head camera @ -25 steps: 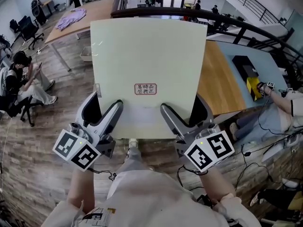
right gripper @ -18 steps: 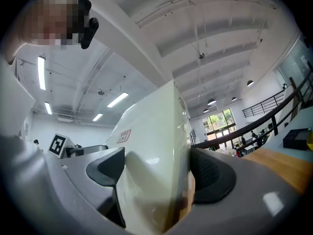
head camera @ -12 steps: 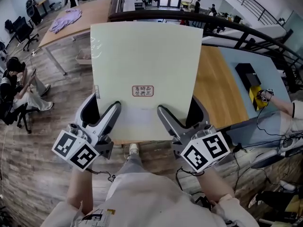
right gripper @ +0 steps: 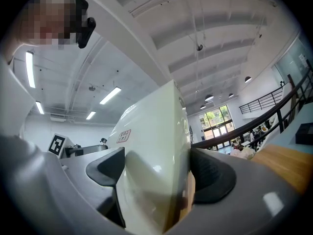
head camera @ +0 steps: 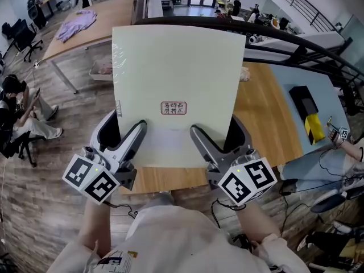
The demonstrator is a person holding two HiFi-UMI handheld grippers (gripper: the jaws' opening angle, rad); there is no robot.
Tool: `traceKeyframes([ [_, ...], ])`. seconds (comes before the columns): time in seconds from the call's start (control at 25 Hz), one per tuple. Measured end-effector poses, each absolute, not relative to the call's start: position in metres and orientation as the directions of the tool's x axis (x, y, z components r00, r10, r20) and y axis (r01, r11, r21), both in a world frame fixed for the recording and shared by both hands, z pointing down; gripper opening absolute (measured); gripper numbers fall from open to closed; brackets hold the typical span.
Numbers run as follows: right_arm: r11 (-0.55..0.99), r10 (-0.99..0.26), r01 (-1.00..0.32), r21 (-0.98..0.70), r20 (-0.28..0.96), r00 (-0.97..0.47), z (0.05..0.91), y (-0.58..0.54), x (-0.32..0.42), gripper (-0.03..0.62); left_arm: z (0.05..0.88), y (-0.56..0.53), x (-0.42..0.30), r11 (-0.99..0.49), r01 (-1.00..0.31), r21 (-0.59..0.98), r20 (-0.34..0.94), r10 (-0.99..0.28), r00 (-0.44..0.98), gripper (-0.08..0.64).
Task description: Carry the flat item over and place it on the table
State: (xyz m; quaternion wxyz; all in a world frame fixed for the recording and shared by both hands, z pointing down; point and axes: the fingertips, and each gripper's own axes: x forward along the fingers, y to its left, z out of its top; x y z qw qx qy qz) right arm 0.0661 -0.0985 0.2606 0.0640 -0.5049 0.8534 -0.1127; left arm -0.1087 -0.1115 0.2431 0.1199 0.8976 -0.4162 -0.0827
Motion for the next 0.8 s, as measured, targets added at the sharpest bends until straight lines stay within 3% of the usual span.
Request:
traceKeyframes([
  [0.8, 0.492, -0.856, -0.835, -0.246, 0.037, -0.515, 0.286, -0.173, 0.029, 0.426, 0.272, -0.179, -0.147, -0.581, -0.750, 0.317, -0.048, -0.800, 0.599, 0.304],
])
